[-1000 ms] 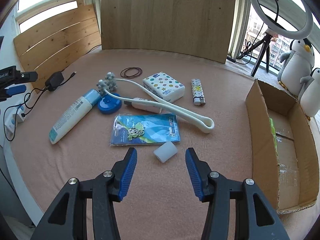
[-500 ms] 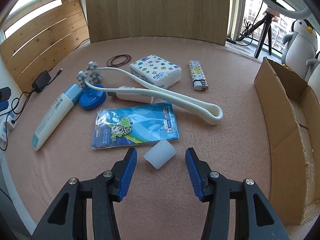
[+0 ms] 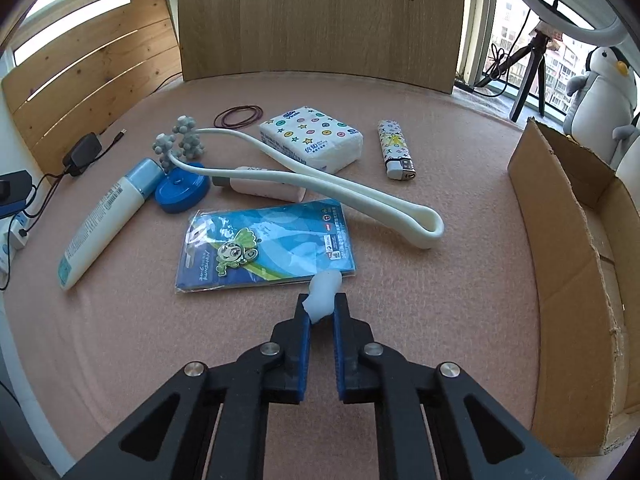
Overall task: Organize objects
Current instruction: 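Release the tube and move the right gripper to the white foam cylinder, then grasp the foam cylinder with right gripper while left gripper grasps the rubber band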
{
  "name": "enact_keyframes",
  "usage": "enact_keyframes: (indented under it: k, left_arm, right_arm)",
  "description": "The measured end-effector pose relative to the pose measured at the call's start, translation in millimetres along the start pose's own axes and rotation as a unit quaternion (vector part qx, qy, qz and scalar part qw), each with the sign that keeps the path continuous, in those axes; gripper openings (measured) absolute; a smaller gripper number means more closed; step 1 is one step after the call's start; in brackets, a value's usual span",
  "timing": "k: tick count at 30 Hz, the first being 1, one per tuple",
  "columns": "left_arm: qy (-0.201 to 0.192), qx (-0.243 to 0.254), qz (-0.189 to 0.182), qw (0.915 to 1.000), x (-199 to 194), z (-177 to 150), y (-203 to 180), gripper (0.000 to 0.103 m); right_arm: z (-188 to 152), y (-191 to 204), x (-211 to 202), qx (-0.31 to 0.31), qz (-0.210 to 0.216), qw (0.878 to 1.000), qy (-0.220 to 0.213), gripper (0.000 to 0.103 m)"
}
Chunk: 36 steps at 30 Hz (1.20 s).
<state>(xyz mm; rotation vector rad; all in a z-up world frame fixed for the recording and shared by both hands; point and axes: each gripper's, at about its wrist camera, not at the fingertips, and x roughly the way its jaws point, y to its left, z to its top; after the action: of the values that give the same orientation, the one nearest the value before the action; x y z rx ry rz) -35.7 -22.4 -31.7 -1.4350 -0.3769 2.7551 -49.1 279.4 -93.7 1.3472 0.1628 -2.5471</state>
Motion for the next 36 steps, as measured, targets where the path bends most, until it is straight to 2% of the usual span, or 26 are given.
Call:
enact_keyframes:
  k: [6,10,13,16,18,20,24,25,26,27,29,33,36]
  left_arm:
    - [0.01,0.009,-0.007,0.9999,23,4,-10,0.087]
    - [0.004,0.006,0.009,0.9999,38,17,-4,0.087]
    - [-0.009,-0.001,0.02,0.9997,57,48,-2,0.087]
    - [-0.016,-0.005,0.012,0.9998,85,88,-9,0.086]
    - [-0.011,0.016,0.002,0.9998,109,110,-22,0.086]
    - [0.003,0.042,0.009,0.9991,138,126,-36,0.085]
    - [0.07,0.057,0.018,0.9957,199,143,-47,0.065]
    - [0.086,0.064,0.027,0.9939,210,143,-49,0.063]
    - [0.065,0.087,0.041,0.9933,211,144,-55,0.063]
    - [0.075,0.102,0.047,0.9908,216,145,-61,0.063]
    - [0.072,0.116,0.045,0.9896,217,150,-67,0.055]
    - [0.08,0.153,0.034,0.9844,216,152,-80,0.003]
    - [0.08,0.158,0.039,0.9835,216,153,-86,0.002]
  right_arm:
    - [-13,-5,-10,0.005,-0.005,1.0,0.003,0.009]
    - [-24,-10,-18,0.014,-0.005,1.0,0.002,0.009]
    - [-28,-8,-20,0.012,-0.008,1.0,-0.001,0.009]
    - [-30,-7,-22,0.015,-0.011,1.0,-0.004,0.009]
    - [-33,-8,-24,0.021,-0.01,1.0,-0.006,0.009]
    - [-37,-7,-26,0.023,-0.011,1.0,-0.009,0.009]
    - [-42,-9,-29,0.027,-0.007,1.0,-0.011,0.009]
    - [-43,-10,-30,0.027,-0.006,1.0,-0.012,0.009]
    - [-44,-10,-30,0.027,-0.006,1.0,-0.012,0.009]
    - [-45,-10,-31,0.027,-0.005,1.0,-0.013,0.009]
    - [-44,-11,-30,0.03,-0.003,0.999,-0.014,0.009]
    - [-44,-11,-30,0.031,-0.001,0.999,-0.015,0.009]
    - [-43,-12,-29,0.033,-0.001,0.999,-0.015,0.009]
